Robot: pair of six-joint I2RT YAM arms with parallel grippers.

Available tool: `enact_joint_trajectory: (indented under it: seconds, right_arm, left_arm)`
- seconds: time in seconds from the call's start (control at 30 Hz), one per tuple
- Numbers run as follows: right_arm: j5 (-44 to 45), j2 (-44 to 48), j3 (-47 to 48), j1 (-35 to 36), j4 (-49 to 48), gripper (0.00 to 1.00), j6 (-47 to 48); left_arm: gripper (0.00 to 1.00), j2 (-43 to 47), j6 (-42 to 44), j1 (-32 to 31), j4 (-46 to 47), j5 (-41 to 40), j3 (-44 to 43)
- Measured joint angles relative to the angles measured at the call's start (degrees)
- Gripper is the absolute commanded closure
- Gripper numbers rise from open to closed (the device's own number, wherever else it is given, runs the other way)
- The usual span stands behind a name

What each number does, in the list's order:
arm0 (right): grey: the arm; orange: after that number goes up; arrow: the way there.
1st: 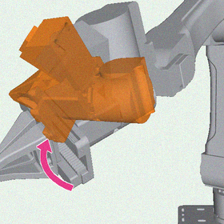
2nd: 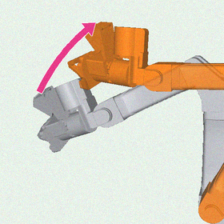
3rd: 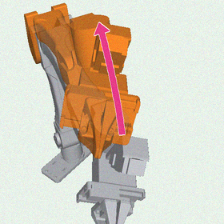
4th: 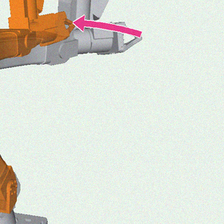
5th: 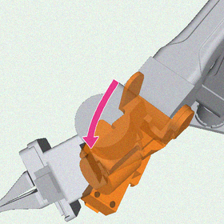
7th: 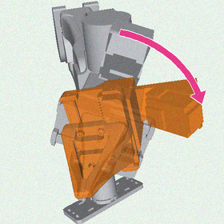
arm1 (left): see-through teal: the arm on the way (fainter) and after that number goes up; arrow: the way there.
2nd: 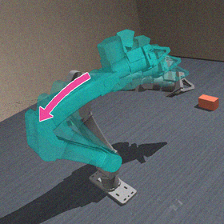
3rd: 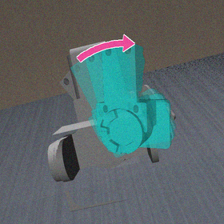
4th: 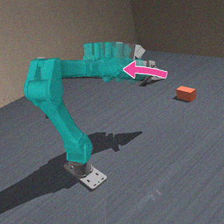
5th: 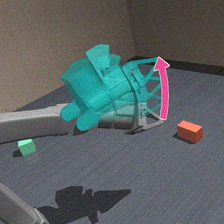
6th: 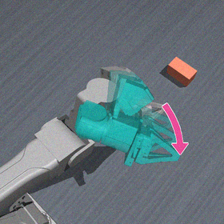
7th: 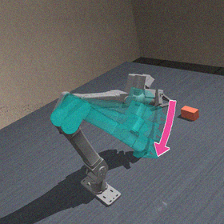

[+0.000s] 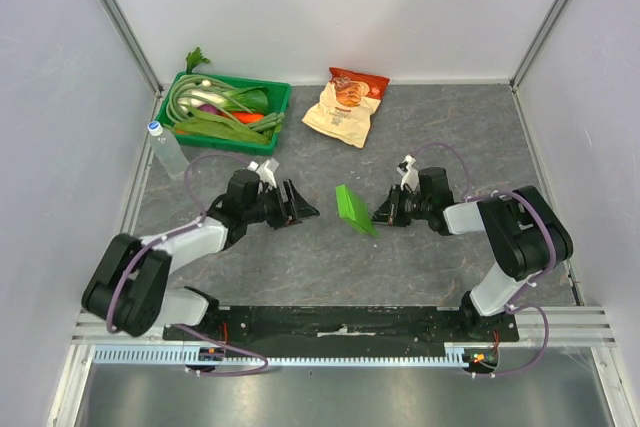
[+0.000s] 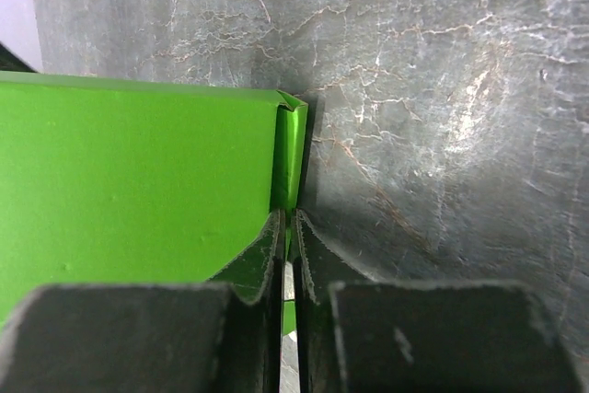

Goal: Fold the paper box

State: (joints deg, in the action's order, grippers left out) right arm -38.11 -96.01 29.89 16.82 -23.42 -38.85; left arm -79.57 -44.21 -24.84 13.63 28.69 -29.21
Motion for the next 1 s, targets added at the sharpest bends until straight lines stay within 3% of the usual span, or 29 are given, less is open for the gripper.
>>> enact_joint_trajectory:
  seconds: [0.07,0.2,0.83,0.9,0.97,1.0]
  right_arm:
    - [0.4,0.5,0.3,0.0,1.0,0.9,0.5]
    - [0.8,1.3,0.8,0.3,2.7,0.9,1.4]
    - [2.1,1.7,1.2,2.1,3.5,0.92,1.6]
    - [2.5,2.3,1.2,2.1,4.3,0.91,2.0]
    - [2.8,2.6,1.2,2.2,4.9,0.9,2.5]
    - [3.2,2.8,1.4,2.4,5.4,0.89,2.8]
  left_arm:
    - [0.11,4.7,-0.2,0.0,-1.2,-1.7,0.6]
    - [0.06,8.4,-0.3,0.0,-1.1,-3.0,-0.7]
    - [0.02,-7.5,-4.9,-10.8,9.8,1.5,-10.1]
    - [0.06,-8.9,-5.1,-11.3,9.6,1.5,-11.0]
    - [0.21,-9.7,-5.1,-11.3,8.7,1.3,-11.7]
    - [0.34,-9.8,-5.2,-11.3,8.0,1.0,-12.0]
